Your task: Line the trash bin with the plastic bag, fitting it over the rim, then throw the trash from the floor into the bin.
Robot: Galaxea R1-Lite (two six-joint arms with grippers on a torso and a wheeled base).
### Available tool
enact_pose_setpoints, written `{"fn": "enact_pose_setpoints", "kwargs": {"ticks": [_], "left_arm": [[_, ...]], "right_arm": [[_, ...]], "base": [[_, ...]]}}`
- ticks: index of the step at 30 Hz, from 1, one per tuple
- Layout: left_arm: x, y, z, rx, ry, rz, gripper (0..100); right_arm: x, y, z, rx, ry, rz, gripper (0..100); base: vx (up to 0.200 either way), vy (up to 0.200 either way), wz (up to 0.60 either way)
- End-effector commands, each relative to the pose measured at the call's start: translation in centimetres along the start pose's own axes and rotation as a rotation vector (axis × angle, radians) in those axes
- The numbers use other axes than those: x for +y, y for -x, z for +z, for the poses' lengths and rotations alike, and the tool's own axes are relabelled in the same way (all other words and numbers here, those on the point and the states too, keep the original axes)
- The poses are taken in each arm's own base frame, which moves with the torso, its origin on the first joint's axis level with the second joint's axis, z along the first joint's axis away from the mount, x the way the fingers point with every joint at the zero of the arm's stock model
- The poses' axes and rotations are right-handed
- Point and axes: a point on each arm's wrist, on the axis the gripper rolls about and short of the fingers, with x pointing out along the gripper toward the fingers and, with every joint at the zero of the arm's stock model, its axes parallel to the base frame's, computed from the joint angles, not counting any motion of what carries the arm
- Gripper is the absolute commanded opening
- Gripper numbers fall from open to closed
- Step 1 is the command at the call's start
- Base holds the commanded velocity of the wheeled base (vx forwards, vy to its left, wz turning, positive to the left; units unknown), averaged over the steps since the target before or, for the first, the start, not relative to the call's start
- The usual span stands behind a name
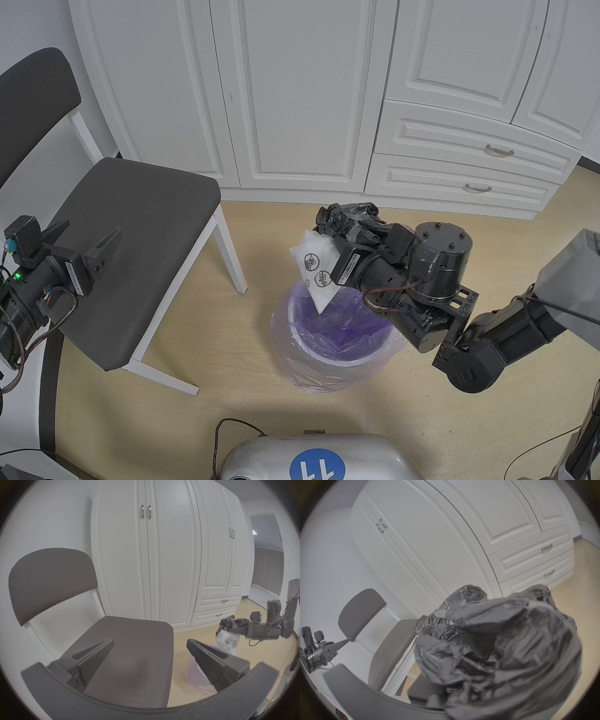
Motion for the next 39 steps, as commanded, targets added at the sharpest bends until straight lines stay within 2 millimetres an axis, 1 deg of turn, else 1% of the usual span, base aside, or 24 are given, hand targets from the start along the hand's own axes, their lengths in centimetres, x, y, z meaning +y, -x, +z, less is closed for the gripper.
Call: {"fn": "enact_pose_setpoints", "kwargs": {"ticks": [1, 5, 6, 8, 11, 16, 17, 19, 20, 22, 24, 25, 26, 27, 28, 29, 31, 35, 37, 39], "left_arm": [[0.0, 0.0, 0.0, -0.001, 0.001, 0.001, 100], [0.0, 0.1, 0.1, -0.004, 0.001, 0.000, 100], [0.0, 0.1, 0.1, -0.004, 0.001, 0.000, 100], [0.0, 0.0, 0.0, -0.002, -0.001, 0.001, 100], [0.0, 0.0, 0.0, 0.001, -0.001, 0.001, 100], [0.0, -0.1, 0.0, 0.001, -0.001, 0.001, 100], [0.0, -0.1, 0.0, 0.001, -0.001, 0.001, 100], [0.0, -0.1, 0.0, 0.001, -0.001, 0.001, 100], [0.0, -0.1, 0.0, 0.002, -0.001, 0.001, 100], [0.0, -0.1, -0.1, 0.006, -0.001, 0.000, 100], [0.0, -0.2, -0.1, 0.004, -0.001, 0.000, 100], [0.0, -0.2, -0.1, 0.004, -0.001, 0.000, 100], [0.0, -0.2, -0.1, 0.006, -0.001, 0.000, 100], [0.0, -0.2, -0.1, 0.006, -0.001, 0.000, 100], [0.0, -0.2, -0.1, 0.004, -0.001, 0.000, 100], [0.0, -0.2, -0.1, 0.004, -0.001, 0.002, 100], [0.0, -0.2, -0.1, 0.006, -0.001, 0.003, 100], [0.0, -0.3, -0.2, 0.012, -0.002, 0.001, 100], [0.0, -0.5, -0.4, 0.021, -0.003, 0.002, 100], [0.0, -0.7, -0.5, 0.029, -0.003, 0.000, 100]], "right_arm": [[-0.6, -1.5, -2.4, 0.053, -0.034, -0.006, 0], [-0.5, -1.6, -2.8, 0.117, -0.152, 0.036, 0], [-0.5, -1.6, -2.8, 0.117, -0.152, 0.036, 0], [-0.6, -2.1, -3.0, 0.155, -0.211, 0.025, 0], [-1.0, -2.9, -3.4, 0.166, -0.240, 0.004, 0], [-1.3, -3.5, -4.4, 0.185, -0.253, -0.011, 0], [-1.5, -3.7, -5.0, 0.193, -0.250, -0.017, 0], [-1.5, -3.7, -5.1, 0.197, -0.250, -0.017, 0], [-2.0, -3.9, -6.1, 0.218, -0.241, -0.034, 0], [-2.5, -4.2, -7.0, 0.233, -0.234, -0.048, 0], [-3.2, -4.8, -7.5, 0.233, -0.233, -0.064, 0], [-3.2, -4.8, -7.5, 0.233, -0.233, -0.064, 0], [-4.5, -5.8, -8.0, 0.223, -0.232, -0.093, 0], [-4.7, -5.9, -8.1, 0.225, -0.231, -0.096, 0], [-5.8, -6.5, -8.6, 0.230, -0.224, -0.123, 0], [-6.3, -6.6, -8.7, 0.240, -0.215, -0.146, 0], [-7.3, -6.9, -8.2, 0.260, -0.203, -0.200, 0], [-8.6, -7.0, -6.3, 0.263, -0.172, -0.257, 0], [-9.0, -7.0, -6.3, 0.268, -0.144, -0.265, 0], [-9.2, -7.1, -6.7, 0.270, -0.132, -0.276, 0]], "base": [[0.000, 0.000, 0.00], [0.000, 0.000, 0.00], [0.000, 0.000, 0.00], [0.000, 0.000, 0.00], [0.000, 0.000, 0.00], [0.000, 0.000, 0.00], [0.000, 0.000, 0.00], [0.000, 0.000, 0.00], [0.000, 0.000, 0.00], [0.000, 0.000, 0.00], [0.000, 0.000, 0.00], [0.000, 0.000, 0.00], [0.000, 0.000, 0.00], [0.000, 0.000, 0.00], [0.000, 0.000, 0.00], [0.000, 0.000, 0.00], [0.000, 0.000, 0.00], [0.000, 0.000, 0.00], [0.000, 0.000, 0.00], [0.000, 0.000, 0.00]]}}
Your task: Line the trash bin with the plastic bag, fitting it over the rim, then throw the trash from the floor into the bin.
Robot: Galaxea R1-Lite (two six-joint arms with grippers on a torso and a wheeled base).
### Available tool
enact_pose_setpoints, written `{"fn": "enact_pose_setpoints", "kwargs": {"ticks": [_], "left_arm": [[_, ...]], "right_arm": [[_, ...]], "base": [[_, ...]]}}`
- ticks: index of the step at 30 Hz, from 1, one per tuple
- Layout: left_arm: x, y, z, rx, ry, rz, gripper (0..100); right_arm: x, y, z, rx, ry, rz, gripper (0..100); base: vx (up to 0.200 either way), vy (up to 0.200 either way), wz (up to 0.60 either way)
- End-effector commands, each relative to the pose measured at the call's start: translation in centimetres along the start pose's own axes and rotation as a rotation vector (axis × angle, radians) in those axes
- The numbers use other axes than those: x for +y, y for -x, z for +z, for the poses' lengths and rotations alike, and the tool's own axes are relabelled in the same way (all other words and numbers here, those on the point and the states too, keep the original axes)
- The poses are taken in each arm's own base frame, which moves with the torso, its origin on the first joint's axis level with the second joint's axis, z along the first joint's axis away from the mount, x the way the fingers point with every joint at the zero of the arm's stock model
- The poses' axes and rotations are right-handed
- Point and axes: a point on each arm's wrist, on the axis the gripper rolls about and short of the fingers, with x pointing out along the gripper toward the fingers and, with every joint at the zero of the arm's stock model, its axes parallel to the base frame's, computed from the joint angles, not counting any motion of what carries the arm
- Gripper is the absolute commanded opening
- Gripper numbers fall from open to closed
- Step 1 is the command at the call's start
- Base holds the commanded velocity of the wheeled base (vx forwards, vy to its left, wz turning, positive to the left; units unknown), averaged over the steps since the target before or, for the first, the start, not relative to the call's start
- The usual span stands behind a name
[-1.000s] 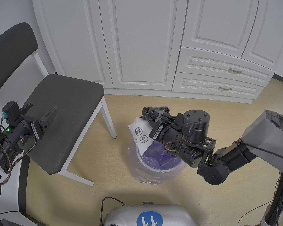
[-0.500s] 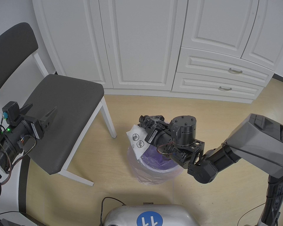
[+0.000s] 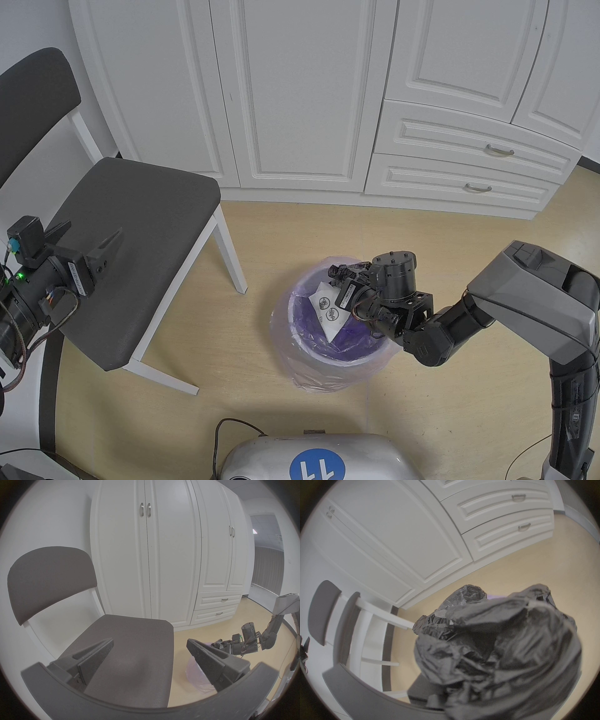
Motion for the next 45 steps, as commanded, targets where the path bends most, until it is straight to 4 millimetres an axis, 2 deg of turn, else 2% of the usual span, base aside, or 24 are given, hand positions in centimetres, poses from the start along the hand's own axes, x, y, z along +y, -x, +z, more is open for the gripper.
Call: {"fn": "enact_pose_setpoints", "kwargs": {"ticks": [1, 4, 7, 9, 15, 19, 24, 32, 38, 45], "left_arm": [[-0.1, -0.4, -0.4, 0.021, -0.001, -0.001, 100], [-0.1, -0.2, -0.4, 0.015, -0.007, -0.002, 100], [0.0, 0.0, -0.3, 0.010, -0.018, -0.002, 100], [0.0, 0.0, -0.3, 0.010, -0.019, -0.002, 100], [0.0, -0.3, -0.5, 0.023, -0.020, 0.000, 100], [-0.1, -0.3, -0.6, 0.025, -0.025, -0.004, 100], [-0.1, -0.1, -0.4, 0.015, -0.024, -0.002, 100], [0.0, -0.3, -0.3, 0.015, -0.024, 0.004, 100], [0.1, -0.2, -0.2, 0.011, -0.022, 0.006, 100], [0.0, -0.4, -0.4, 0.019, -0.023, 0.005, 100]], "right_arm": [[-0.5, -0.7, 0.1, -0.022, 0.004, -0.021, 0], [-1.1, -2.1, -1.8, -0.032, 0.046, -0.082, 0], [-1.8, -2.7, -2.9, -0.025, 0.121, -0.121, 0], [-1.8, -2.6, -2.9, -0.023, 0.132, -0.122, 0], [-0.9, 0.0, -1.0, -0.024, 0.198, -0.118, 0], [-1.3, 0.7, -1.2, 0.000, 0.273, -0.131, 0], [-2.1, 0.3, -2.4, 0.063, 0.318, -0.168, 0], [-1.9, 0.5, -3.0, 0.116, 0.337, -0.185, 0], [-1.5, -0.8, -3.1, 0.086, 0.264, -0.173, 0], [-1.6, -2.0, -4.1, 0.088, 0.239, -0.170, 0]], "base": [[0.000, 0.000, 0.00], [0.000, 0.000, 0.00], [0.000, 0.000, 0.00], [0.000, 0.000, 0.00], [0.000, 0.000, 0.00], [0.000, 0.000, 0.00], [0.000, 0.000, 0.00], [0.000, 0.000, 0.00], [0.000, 0.000, 0.00], [0.000, 0.000, 0.00]]}}
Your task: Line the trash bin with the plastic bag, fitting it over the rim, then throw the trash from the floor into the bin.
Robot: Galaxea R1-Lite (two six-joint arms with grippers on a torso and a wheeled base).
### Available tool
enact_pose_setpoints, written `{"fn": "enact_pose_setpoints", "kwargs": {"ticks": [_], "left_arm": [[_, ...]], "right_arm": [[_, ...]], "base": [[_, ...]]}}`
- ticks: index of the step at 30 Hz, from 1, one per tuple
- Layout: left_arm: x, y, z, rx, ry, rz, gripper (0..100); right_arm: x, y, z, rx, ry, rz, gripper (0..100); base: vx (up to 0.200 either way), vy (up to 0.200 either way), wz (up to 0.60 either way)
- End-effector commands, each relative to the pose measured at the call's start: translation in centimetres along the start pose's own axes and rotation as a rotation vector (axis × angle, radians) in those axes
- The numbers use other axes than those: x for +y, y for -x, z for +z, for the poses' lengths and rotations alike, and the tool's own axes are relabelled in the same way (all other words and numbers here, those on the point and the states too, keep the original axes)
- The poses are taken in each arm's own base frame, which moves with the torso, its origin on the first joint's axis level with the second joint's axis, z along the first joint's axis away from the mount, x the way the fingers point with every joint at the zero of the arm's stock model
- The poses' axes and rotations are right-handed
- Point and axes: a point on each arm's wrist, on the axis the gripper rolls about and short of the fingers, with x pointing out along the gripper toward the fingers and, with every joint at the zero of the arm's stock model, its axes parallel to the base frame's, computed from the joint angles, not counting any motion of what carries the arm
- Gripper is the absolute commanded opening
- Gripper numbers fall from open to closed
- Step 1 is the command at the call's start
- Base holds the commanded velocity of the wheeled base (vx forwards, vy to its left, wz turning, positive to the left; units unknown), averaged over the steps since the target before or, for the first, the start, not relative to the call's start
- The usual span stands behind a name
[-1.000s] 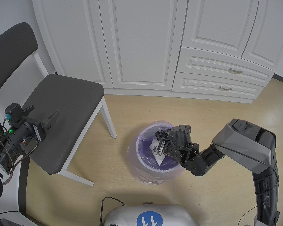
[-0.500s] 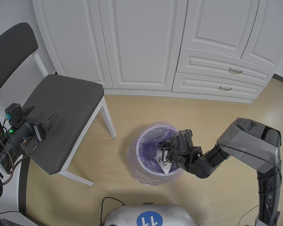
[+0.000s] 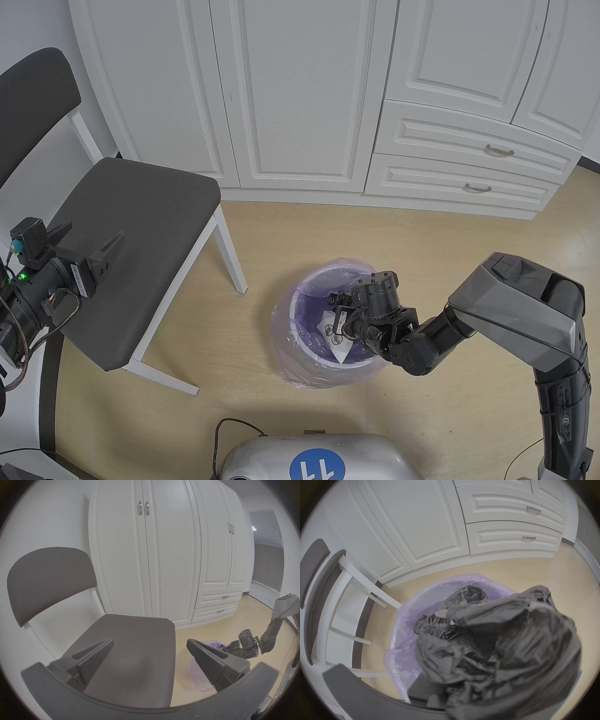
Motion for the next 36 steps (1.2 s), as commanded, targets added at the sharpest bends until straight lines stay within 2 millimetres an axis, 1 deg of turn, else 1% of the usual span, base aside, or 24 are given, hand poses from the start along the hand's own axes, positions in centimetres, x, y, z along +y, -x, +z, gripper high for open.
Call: {"fn": "enact_pose_setpoints", "kwargs": {"ticks": [1, 11, 15, 22, 28, 32, 34, 36], "left_arm": [[0.0, -0.1, -0.1, 0.006, 0.000, -0.001, 100], [0.0, -0.2, -0.1, 0.006, 0.000, -0.001, 100], [0.0, -0.2, -0.1, 0.007, 0.000, -0.001, 100], [0.0, -0.2, -0.1, 0.006, 0.000, -0.001, 100], [0.0, -0.2, -0.1, 0.004, -0.002, 0.001, 100], [0.0, -0.2, -0.1, 0.004, -0.002, 0.001, 100], [0.0, -0.2, -0.1, 0.006, -0.002, 0.001, 100], [0.0, -0.2, -0.1, 0.007, -0.002, -0.001, 100]], "right_arm": [[0.1, -0.8, -0.9, 0.011, 0.004, -0.002, 0], [1.9, -0.6, -1.3, -0.033, -0.013, 0.059, 0], [1.8, -0.8, -1.5, -0.031, -0.010, 0.058, 0], [1.4, -0.6, -1.0, -0.038, -0.004, 0.045, 0], [1.2, -0.2, -0.6, -0.095, 0.113, -0.050, 0], [1.8, 0.7, -0.8, -0.147, 0.129, -0.020, 0], [1.9, 0.8, -0.9, -0.154, 0.141, -0.013, 0], [1.7, 0.7, -1.5, -0.168, 0.189, -0.012, 0]], "base": [[0.000, 0.000, 0.00], [0.000, 0.000, 0.00], [0.000, 0.000, 0.00], [0.000, 0.000, 0.00], [0.000, 0.000, 0.00], [0.000, 0.000, 0.00], [0.000, 0.000, 0.00], [0.000, 0.000, 0.00]]}}
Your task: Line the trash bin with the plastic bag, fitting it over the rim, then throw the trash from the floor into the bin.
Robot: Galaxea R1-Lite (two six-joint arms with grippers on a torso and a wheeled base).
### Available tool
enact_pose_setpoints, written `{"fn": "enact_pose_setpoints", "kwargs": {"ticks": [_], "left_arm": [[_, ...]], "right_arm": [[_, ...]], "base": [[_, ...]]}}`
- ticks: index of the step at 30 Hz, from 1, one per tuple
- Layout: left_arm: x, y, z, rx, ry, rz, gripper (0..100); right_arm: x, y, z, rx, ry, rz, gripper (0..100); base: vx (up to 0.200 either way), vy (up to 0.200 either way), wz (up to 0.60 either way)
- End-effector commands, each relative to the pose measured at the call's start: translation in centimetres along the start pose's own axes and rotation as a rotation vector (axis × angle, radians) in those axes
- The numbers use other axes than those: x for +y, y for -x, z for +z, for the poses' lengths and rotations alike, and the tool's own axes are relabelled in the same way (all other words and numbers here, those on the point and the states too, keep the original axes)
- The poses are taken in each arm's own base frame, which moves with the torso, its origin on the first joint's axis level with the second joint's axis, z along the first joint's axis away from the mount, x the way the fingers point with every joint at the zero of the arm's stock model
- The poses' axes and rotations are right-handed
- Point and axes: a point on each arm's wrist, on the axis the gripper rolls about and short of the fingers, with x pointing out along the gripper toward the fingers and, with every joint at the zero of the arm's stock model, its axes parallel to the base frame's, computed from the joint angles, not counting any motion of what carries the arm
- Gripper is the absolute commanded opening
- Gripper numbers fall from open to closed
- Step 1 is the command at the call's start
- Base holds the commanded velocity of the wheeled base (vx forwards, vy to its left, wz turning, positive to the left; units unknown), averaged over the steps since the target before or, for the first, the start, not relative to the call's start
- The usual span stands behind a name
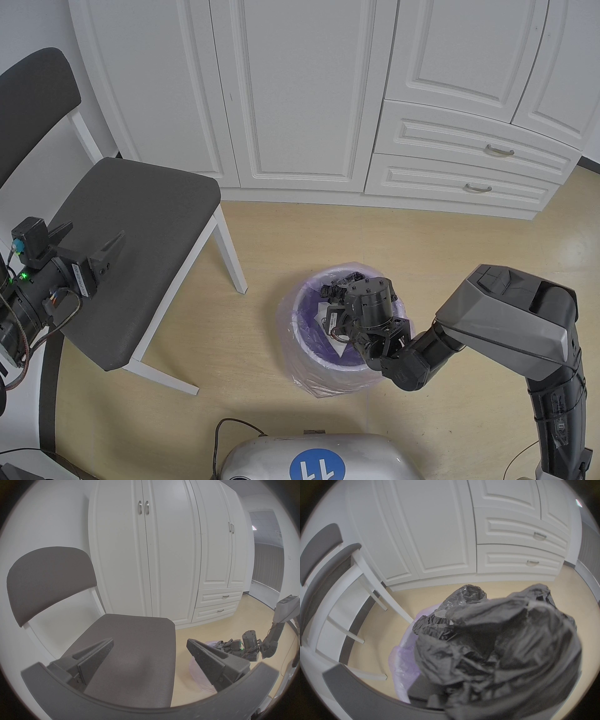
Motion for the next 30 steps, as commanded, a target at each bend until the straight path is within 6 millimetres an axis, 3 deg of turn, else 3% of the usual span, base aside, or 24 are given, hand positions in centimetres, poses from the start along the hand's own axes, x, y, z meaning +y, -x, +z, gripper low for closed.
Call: {"fn": "enact_pose_setpoints", "kwargs": {"ticks": [1, 10, 20, 25, 30], "left_arm": [[0.0, 0.0, -0.1, 0.003, -0.001, 0.000, 100], [0.0, 0.0, -0.1, 0.006, -0.012, 0.000, 100], [0.0, -0.1, -0.2, 0.009, -0.010, -0.001, 100], [0.0, -0.1, -0.2, 0.009, -0.012, -0.001, 100], [0.0, -0.2, -0.3, 0.015, -0.012, -0.001, 100]], "right_arm": [[0.0, 0.4, -0.9, 0.000, 0.047, 0.007, 0], [-0.8, 0.7, -3.2, 0.041, 0.206, -0.032, 0], [-1.1, 2.1, -4.2, 0.071, 0.303, -0.018, 0], [-1.1, 1.1, -3.4, 0.002, 0.263, -0.026, 0], [-1.5, -0.9, -4.1, -0.110, 0.237, -0.030, 0]], "base": [[0.000, 0.000, 0.00], [0.000, 0.000, 0.00], [0.000, 0.000, 0.00], [0.000, 0.000, 0.00], [0.000, 0.000, 0.00]]}}
